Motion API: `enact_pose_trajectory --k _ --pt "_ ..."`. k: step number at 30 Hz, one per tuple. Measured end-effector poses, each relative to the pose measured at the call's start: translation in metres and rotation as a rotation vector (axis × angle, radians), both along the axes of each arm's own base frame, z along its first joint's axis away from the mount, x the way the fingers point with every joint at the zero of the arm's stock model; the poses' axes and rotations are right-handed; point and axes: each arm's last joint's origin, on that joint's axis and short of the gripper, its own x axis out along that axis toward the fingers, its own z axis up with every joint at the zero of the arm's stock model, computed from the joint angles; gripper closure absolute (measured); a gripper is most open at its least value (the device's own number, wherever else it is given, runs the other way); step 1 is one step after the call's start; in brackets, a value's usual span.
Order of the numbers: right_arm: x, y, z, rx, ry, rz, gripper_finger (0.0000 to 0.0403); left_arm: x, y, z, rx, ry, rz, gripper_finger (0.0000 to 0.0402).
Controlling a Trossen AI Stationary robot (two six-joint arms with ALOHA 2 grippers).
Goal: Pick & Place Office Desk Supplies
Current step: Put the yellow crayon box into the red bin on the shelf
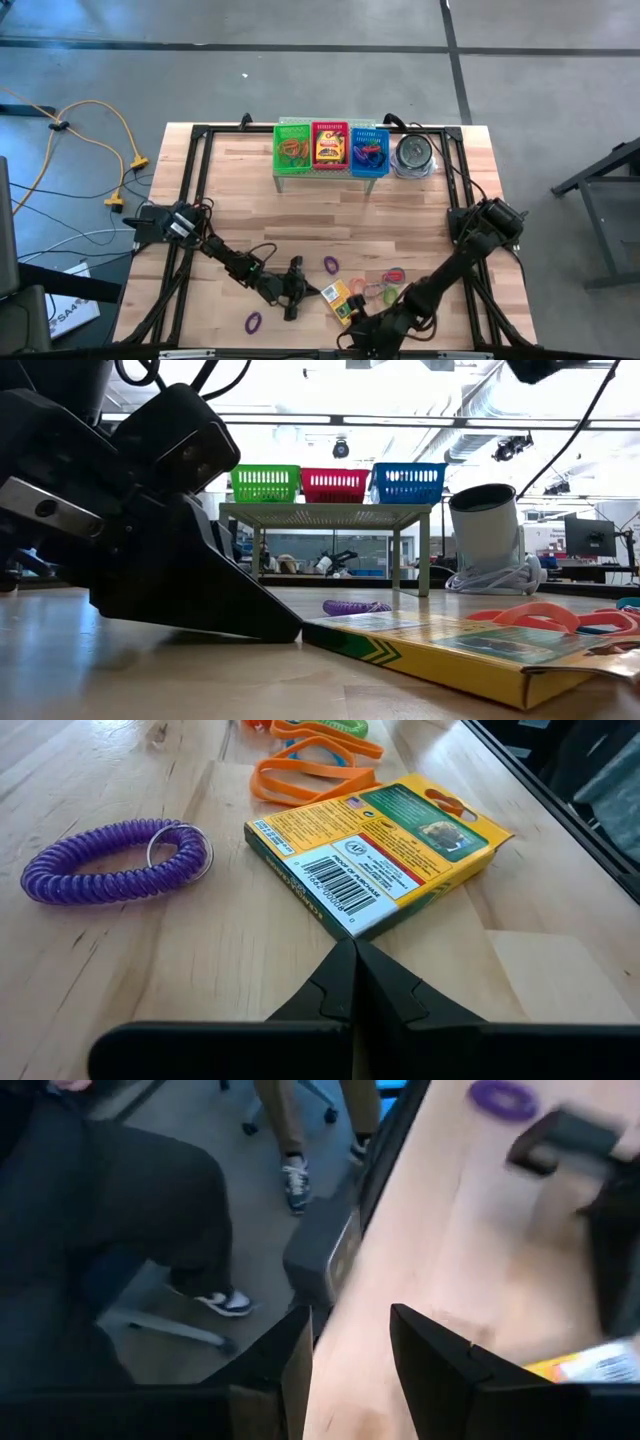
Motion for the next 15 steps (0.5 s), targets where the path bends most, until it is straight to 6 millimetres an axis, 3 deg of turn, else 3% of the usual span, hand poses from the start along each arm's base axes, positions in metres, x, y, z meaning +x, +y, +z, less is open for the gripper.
enact_pose_trajectory --k 9,15 --pt "-0.013 0.011 0.049 -0.406 0.007 -0.130 0.0277 -0.003 -0.004 0.000 -0.001 -0.001 -0.008 0.0401" --pt "-0.012 0.004 0.052 -0.217 0.118 -0.353 0.0250 -0.004 -0.007 0.000 -0.001 -0.001 -0.016 0.0401"
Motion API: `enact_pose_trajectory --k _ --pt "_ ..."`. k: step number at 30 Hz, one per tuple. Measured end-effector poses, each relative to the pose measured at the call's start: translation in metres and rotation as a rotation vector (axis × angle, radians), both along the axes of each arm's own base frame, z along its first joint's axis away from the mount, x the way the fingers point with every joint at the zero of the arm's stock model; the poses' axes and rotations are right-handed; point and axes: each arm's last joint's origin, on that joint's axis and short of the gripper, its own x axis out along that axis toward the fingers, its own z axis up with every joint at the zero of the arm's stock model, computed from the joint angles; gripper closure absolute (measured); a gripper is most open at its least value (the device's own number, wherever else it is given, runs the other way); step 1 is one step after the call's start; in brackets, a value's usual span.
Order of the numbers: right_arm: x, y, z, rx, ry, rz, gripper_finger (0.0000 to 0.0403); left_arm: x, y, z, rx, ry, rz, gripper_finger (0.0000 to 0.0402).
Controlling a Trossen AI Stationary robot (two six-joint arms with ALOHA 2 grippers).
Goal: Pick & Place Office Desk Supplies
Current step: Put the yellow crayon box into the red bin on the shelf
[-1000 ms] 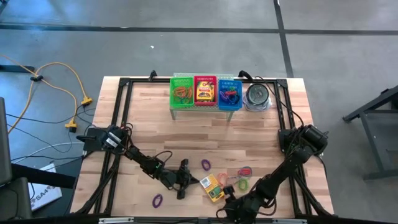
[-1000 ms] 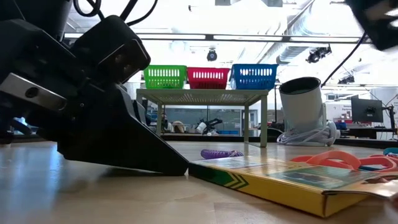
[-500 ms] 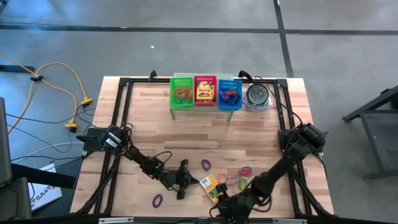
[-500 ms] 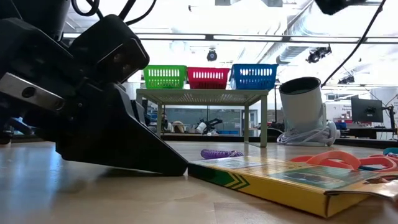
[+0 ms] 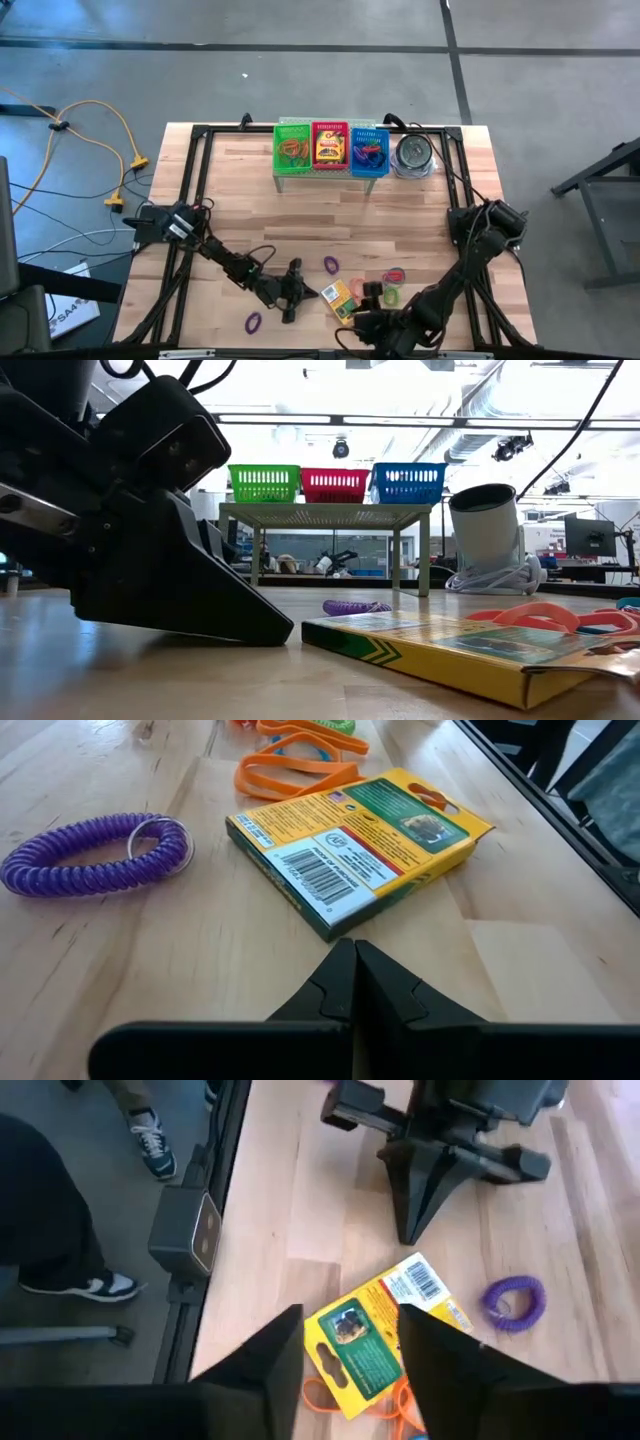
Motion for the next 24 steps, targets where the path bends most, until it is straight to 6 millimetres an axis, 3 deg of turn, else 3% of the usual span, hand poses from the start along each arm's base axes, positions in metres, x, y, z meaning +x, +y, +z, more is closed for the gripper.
enact_pose_trajectory --k 6,10,19,24 --pt "0.004 -0.001 -0.002 0.008 0.003 0.000 0.0165 -0.003 -0.004 0.000 -0.001 0.000 -0.016 0.0401" --pt "0.004 -0.003 -0.004 -0.055 0.019 0.064 0.0129 -0.003 -0.004 0.000 -0.001 0.000 -0.021 0.0401" --pt "-0.003 0.005 -0.011 -0.082 0.077 0.205 0.0130 -0.003 -0.004 0.000 0.001 -0.001 -0.021 0.0401" --pt "-0.003 0.013 -0.037 -0.162 0.140 0.296 0.0137 -0.003 -0.004 0.000 0.001 -0.001 -0.020 0.0401"
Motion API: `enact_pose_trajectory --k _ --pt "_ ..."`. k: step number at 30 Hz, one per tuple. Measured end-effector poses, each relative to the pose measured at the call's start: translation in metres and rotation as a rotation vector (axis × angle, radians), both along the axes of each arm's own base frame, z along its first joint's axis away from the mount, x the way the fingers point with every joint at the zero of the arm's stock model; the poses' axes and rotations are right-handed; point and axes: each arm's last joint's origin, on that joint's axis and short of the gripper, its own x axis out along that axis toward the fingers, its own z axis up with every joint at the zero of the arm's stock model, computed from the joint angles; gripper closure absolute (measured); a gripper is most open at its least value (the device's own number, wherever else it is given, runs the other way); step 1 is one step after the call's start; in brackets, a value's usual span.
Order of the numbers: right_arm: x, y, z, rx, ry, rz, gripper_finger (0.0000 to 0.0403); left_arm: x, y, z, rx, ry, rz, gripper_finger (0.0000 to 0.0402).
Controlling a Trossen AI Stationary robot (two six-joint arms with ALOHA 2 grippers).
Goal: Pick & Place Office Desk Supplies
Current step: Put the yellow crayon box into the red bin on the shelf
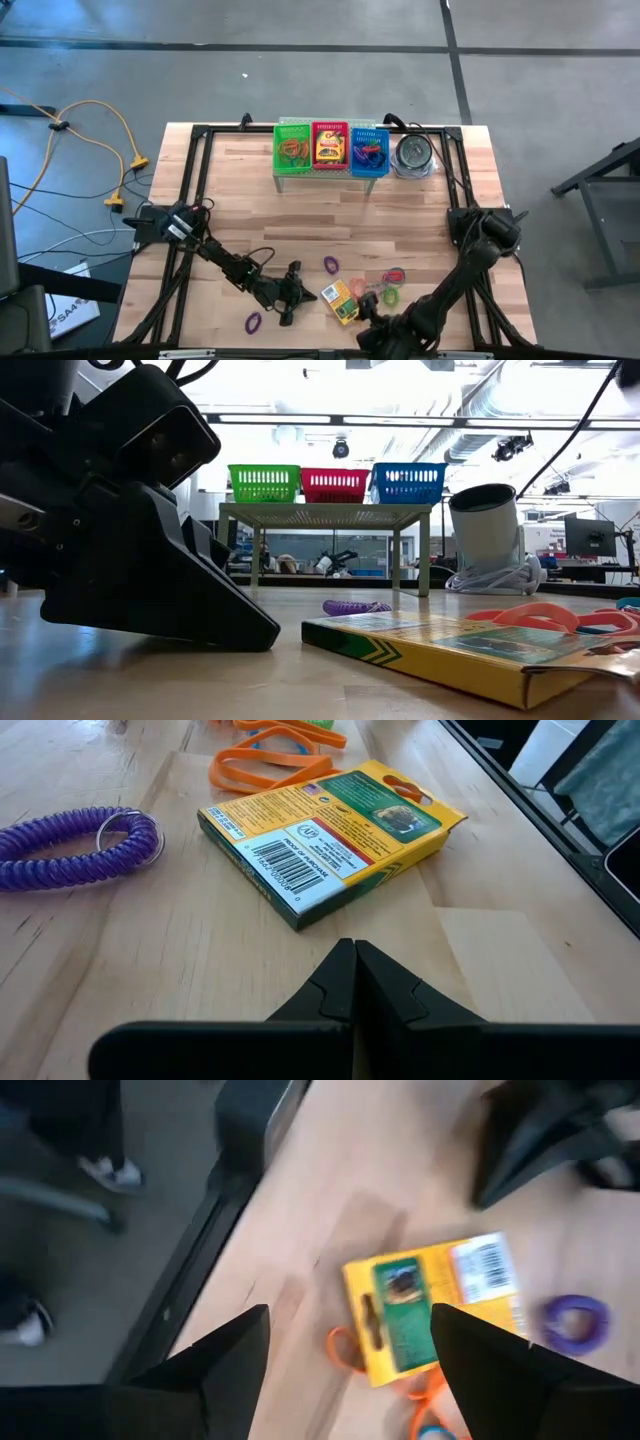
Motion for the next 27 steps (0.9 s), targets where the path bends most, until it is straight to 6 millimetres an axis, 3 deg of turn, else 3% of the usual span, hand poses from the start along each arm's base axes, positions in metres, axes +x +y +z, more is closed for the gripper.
enact_pose_trajectory --k 4,7,17,27 --pt "0.004 0.005 -0.030 -0.080 0.037 0.043 0.0145 -0.001 -0.001 0.000 0.000 0.000 -0.003 0.0401" --pt "0.011 0.006 -0.041 -0.119 0.025 0.087 0.0153 -0.001 -0.001 0.000 0.001 0.000 -0.003 0.0401" --pt "0.023 -0.001 -0.041 -0.111 0.006 0.094 0.0182 -0.001 -0.001 0.000 0.001 0.000 -0.003 0.0401" --pt "0.028 -0.006 -0.042 -0.060 0.041 0.078 0.0186 -0.001 -0.001 0.000 0.001 0.000 -0.002 0.0401"
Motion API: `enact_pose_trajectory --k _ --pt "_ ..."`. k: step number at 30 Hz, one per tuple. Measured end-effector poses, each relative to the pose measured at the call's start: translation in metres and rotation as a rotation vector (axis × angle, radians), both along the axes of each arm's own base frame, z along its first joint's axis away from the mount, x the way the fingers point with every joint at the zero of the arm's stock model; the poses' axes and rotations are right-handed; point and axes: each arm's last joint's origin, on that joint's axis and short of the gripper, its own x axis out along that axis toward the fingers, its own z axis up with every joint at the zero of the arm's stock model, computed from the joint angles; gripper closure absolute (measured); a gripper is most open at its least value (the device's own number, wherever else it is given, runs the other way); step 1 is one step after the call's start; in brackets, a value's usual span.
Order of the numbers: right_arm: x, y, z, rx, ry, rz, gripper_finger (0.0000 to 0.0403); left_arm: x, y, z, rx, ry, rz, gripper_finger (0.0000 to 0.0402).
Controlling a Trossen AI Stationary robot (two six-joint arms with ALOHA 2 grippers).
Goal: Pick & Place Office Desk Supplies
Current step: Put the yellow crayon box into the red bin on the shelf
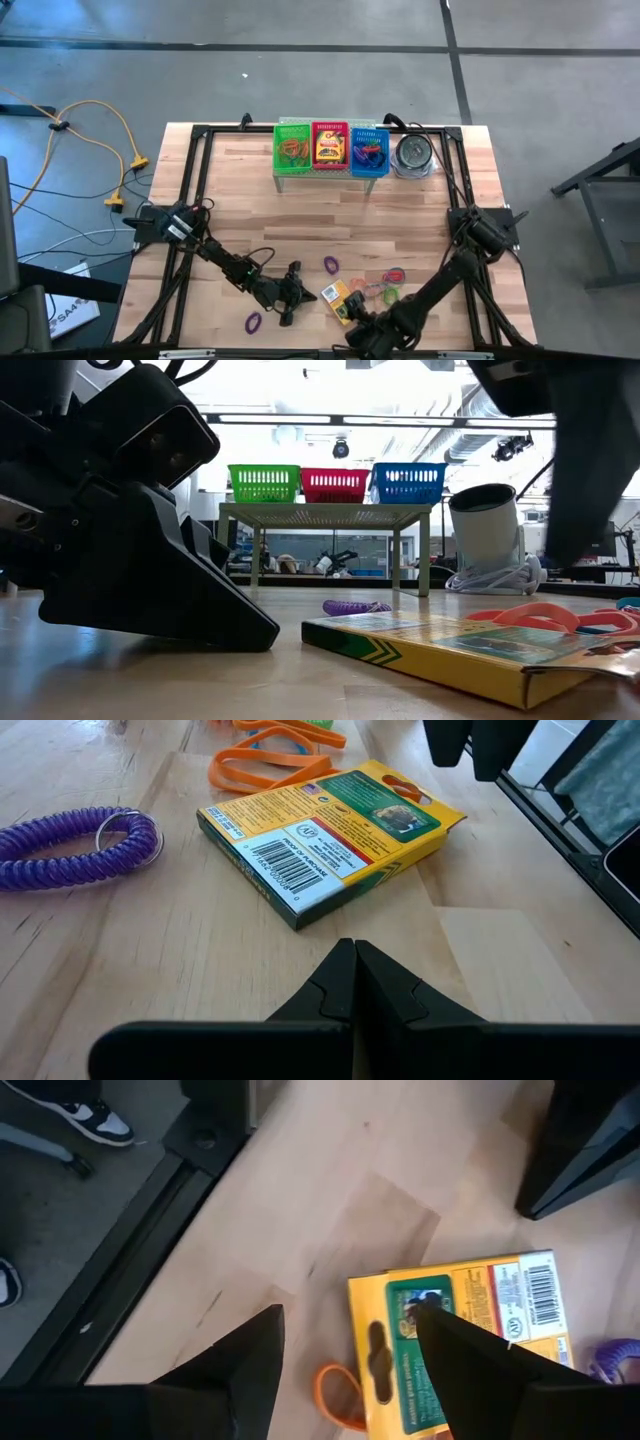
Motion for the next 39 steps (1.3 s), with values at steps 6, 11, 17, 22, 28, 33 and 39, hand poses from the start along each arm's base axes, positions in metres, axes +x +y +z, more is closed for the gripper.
enact_pose_trajectory --k 6,11,17,22,28,33,39 --pt "0.003 0.000 -0.004 -0.004 -0.007 -0.007 0.0186 0.000 0.000 0.000 -0.005 0.001 0.004 0.0401" --pt "0.010 0.003 -0.026 -0.033 -0.029 -0.028 0.0186 0.000 -0.001 0.000 -0.008 0.000 0.005 0.0401" --pt "0.009 0.004 -0.037 -0.126 -0.094 -0.088 0.0186 -0.002 -0.004 0.001 -0.014 -0.002 -0.004 0.0401" --pt "0.007 0.003 -0.038 -0.208 -0.124 -0.090 0.0186 -0.003 -0.004 0.000 -0.008 -0.004 -0.010 0.0401" --pt "0.003 -0.008 -0.041 -0.379 -0.139 -0.129 0.0186 -0.003 -0.004 0.000 -0.007 -0.004 -0.011 0.0401" --pt "0.000 -0.012 -0.042 -0.459 -0.143 -0.130 0.0186 -0.003 -0.005 0.000 -0.006 -0.004 -0.011 0.0401" --pt "0.000 -0.012 -0.042 -0.472 -0.148 -0.132 0.0187 -0.003 -0.005 0.000 -0.006 -0.005 -0.011 0.0401"
